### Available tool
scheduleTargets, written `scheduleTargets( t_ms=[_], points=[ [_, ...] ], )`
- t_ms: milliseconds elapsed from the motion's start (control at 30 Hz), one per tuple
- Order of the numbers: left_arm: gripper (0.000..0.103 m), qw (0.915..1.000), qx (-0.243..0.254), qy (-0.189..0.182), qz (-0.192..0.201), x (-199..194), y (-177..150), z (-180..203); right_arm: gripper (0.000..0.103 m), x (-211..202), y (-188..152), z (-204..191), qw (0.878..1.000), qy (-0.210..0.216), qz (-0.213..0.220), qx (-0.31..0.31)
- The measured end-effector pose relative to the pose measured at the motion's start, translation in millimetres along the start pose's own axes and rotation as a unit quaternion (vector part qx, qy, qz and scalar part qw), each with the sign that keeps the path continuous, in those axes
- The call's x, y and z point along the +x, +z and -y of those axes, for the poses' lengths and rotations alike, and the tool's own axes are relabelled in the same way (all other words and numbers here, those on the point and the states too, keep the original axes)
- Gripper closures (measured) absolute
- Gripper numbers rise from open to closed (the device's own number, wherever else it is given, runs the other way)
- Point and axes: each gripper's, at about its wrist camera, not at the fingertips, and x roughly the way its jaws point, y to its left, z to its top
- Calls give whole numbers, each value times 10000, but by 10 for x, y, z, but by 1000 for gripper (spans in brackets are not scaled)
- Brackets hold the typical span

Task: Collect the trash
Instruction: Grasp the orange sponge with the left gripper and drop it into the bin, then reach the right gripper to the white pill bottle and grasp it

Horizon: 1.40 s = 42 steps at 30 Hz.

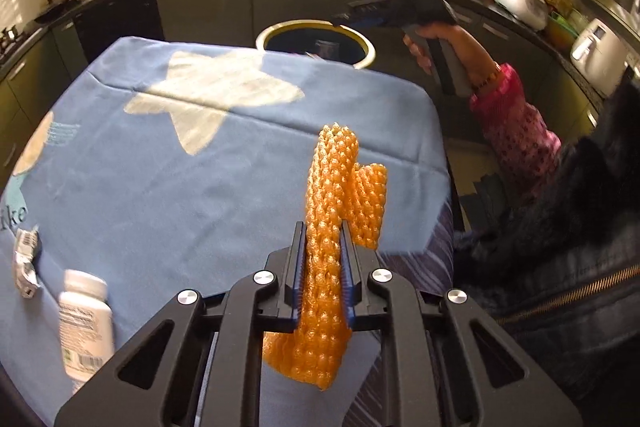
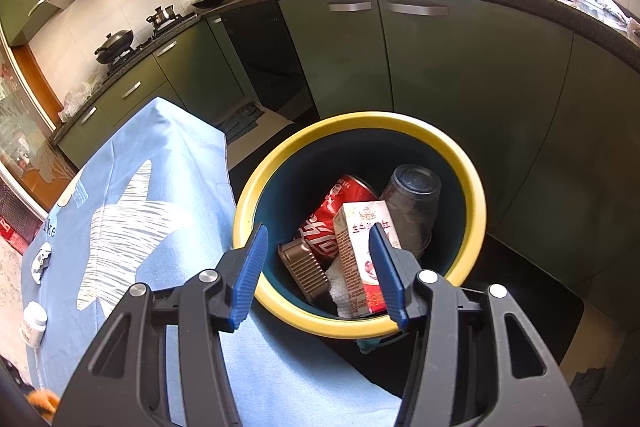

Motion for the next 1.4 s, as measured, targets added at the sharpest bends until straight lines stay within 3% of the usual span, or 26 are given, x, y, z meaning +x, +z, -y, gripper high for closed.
scheduleTargets(
  t_ms=[200,300,467,733,867,933,1000,1100,1200,1400],
  points=[
    [87,9982,-150,470,327,89,634,-2,53,-183,78,288,9997,-105,235,55],
    [87,9975,-335,479,406,293,1085,3,53,-254,95,466,9993,-183,318,113],
    [87,9949,-861,307,414,822,1860,4,53,-312,51,806,9985,-285,345,303],
    [84,9948,-889,488,-92,1994,2803,137,49,-351,-26,1155,9973,-168,338,636],
    [79,9929,-942,670,-283,2424,3018,126,47,-325,-53,1169,9974,-75,313,643],
    [72,9919,-931,791,-356,2583,3100,122,46,-303,-39,1162,9974,-52,298,659],
    [57,9904,-974,878,-432,2709,3164,92,42,-285,-24,1152,9973,-22,294,666],
    [51,9895,-1009,966,-374,2753,3235,84,40,-301,-37,1144,9973,-8,320,660],
    [50,9898,-1096,895,-163,2621,3207,79,39,-324,-36,1110,9974,-4,344,632],
    [48,9869,-1172,880,678,1839,2866,87,38,-369,-24,952,9982,59,380,452]
  ],
)
